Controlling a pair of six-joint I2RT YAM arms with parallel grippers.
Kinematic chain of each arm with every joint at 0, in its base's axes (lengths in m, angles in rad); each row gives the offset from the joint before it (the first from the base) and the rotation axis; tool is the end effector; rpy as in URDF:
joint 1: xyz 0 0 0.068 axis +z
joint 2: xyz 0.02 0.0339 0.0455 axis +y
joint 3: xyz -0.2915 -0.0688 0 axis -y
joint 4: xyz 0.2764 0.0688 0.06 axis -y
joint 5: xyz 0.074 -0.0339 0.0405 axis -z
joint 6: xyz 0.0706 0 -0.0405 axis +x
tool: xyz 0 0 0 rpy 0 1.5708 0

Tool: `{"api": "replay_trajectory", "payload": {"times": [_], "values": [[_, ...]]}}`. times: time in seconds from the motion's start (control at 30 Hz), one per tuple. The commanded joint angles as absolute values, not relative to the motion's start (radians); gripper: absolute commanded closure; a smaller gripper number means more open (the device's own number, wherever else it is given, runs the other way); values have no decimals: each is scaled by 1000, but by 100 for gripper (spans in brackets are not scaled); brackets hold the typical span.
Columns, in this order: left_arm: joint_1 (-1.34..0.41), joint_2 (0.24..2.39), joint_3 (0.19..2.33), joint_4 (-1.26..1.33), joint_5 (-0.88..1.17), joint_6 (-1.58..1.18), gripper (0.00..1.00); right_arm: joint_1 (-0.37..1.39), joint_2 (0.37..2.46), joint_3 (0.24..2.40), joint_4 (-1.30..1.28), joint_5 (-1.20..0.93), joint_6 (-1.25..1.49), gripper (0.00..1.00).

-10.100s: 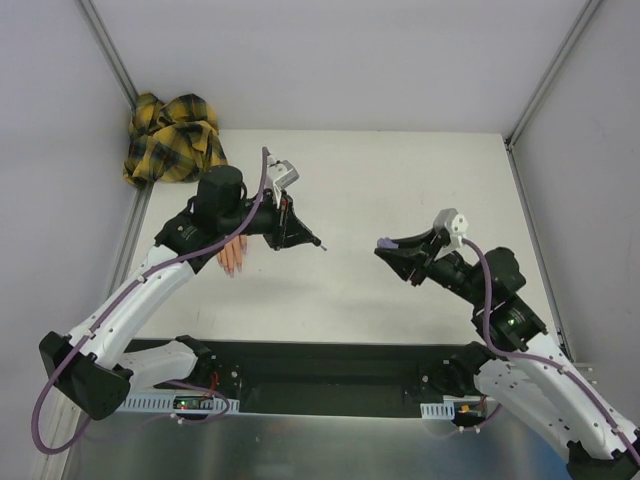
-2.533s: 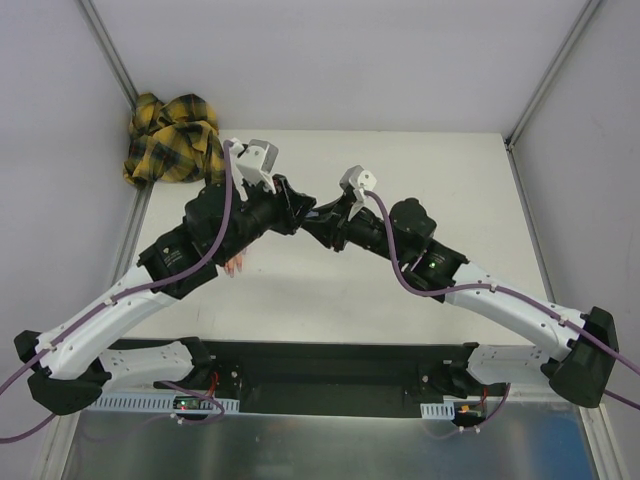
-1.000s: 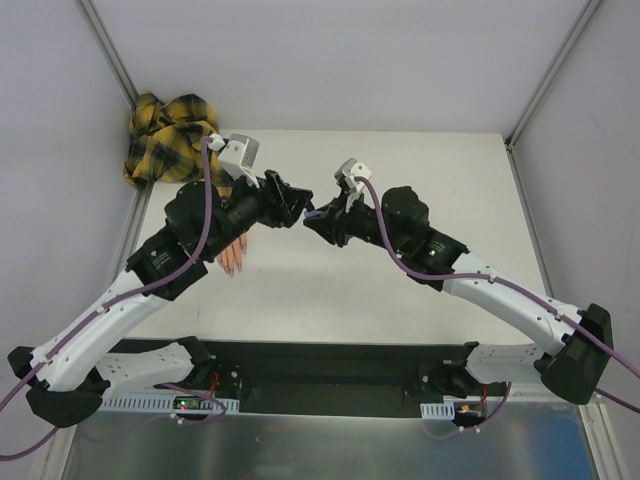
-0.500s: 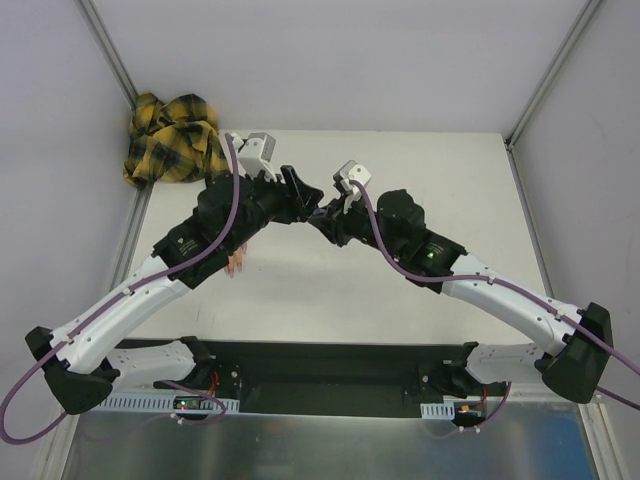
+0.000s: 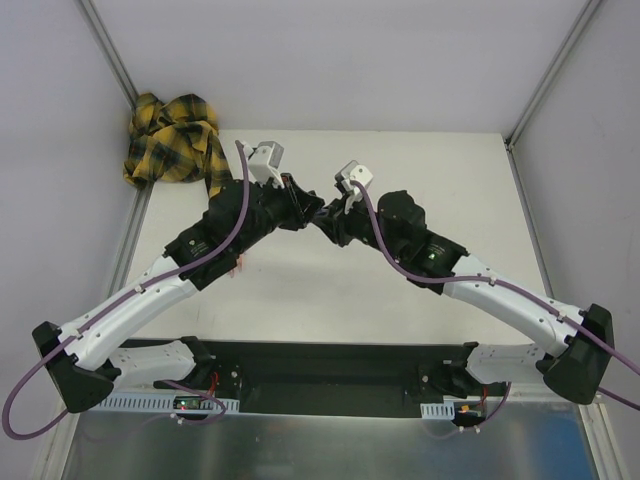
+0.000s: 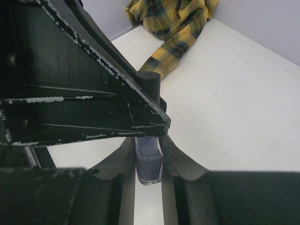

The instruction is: Paint the nails

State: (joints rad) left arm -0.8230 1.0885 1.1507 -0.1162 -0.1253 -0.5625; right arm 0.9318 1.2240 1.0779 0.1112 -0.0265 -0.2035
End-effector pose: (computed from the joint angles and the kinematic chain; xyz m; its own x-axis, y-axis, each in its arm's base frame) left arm 0.2110 -0.2145 0.4410 -0.3737 -0.3751 -0.8483 0.5240 0.6692 -0.5268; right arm 0.2058 0.2801 0.4017 0.1450 -0.1436 -0.9790 -0.8055 0.5574 -0.2011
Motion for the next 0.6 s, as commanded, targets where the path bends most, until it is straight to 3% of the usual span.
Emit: {"api": "replay_trajectory", "payload": {"times": [0.0,0.13,0.27,0.33,0.43,0.57], "values": [[-822,1072,1108,-63,-23,-535,100,939,1154,1082,204,-18,-215,100],[-821,1011,1017,113,213,-450,100,925,1112,1046,221,-99,-238,100],[-792,950,908,303,606,-302,100,865,1085,1011,282,-645,-241,100],[-761,945,908,353,837,-305,100,844,1074,973,403,-812,-181,100],[-744,949,933,359,978,-311,100,830,1074,954,556,-1048,-68,100],[-739,968,940,380,1074,-353,100,830,1097,954,663,-1163,26,100]]}}
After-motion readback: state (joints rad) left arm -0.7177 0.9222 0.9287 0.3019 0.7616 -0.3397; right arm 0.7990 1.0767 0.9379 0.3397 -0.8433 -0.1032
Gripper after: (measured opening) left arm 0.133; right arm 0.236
